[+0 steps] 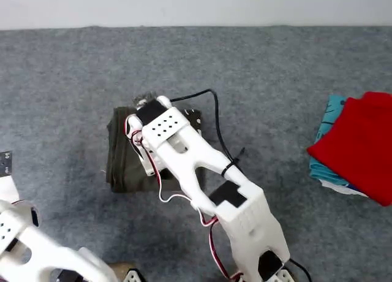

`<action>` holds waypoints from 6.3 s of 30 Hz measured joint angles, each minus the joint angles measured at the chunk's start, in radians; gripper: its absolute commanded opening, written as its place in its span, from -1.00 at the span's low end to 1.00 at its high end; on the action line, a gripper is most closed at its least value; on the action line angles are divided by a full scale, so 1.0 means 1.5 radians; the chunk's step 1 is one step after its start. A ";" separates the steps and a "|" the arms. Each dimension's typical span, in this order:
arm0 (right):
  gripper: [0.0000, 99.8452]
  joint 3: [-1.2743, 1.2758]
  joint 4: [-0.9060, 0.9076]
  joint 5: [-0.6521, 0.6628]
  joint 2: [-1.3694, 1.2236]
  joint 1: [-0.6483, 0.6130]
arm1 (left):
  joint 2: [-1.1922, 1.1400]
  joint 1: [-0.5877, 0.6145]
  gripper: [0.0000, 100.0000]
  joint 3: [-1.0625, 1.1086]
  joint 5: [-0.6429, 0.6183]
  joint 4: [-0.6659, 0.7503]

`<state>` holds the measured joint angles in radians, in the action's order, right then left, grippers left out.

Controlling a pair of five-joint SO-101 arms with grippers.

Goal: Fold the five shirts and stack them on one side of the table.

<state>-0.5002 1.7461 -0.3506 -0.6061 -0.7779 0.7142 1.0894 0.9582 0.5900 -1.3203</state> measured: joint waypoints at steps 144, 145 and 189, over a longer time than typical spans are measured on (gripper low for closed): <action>-0.98 0.154 -0.020 0.231 0.183 0.127 | 0.000 0.000 -0.97 0.000 0.000 -0.024; -0.98 0.154 -0.006 0.214 0.190 0.131 | 0.000 0.000 -0.97 0.000 0.000 -0.024; -0.12 0.721 -0.641 -0.202 0.435 0.319 | 0.000 0.000 -0.97 0.000 0.000 -0.024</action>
<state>0.5815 0.7841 -0.6529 0.0460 -0.2992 0.7142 1.0894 0.9582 0.5900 -1.3556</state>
